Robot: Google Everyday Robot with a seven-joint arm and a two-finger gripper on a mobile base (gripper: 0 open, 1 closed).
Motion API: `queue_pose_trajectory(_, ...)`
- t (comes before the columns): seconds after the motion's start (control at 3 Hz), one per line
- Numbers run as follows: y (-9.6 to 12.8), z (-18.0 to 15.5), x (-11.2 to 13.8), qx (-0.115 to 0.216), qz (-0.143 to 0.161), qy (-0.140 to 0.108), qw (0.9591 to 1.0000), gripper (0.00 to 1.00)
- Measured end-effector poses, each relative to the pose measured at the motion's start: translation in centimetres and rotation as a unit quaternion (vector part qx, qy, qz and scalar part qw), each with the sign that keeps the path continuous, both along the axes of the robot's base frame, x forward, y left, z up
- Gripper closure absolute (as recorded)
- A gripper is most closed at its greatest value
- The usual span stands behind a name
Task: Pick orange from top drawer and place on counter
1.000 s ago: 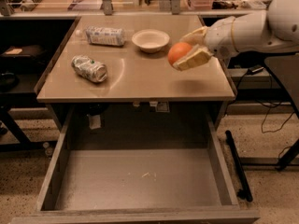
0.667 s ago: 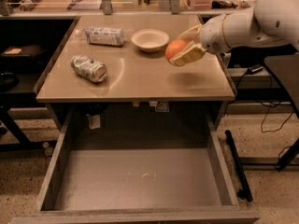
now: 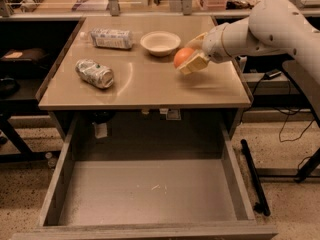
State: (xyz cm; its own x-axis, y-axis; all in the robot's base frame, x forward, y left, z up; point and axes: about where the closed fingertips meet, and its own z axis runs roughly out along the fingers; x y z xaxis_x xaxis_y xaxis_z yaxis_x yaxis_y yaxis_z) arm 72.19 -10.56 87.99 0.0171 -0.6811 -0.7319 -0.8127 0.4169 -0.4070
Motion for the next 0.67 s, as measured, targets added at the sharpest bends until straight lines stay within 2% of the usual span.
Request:
queue_pose_trajectory(0.33,0.1,-1.9,0.9,0.001,-0.011,-0.006,0.9999,1.0)
queue_pose_trajectory(0.67,0.0,-3.3,1.6,0.01,-0.014,0.0,0.9998,0.97)
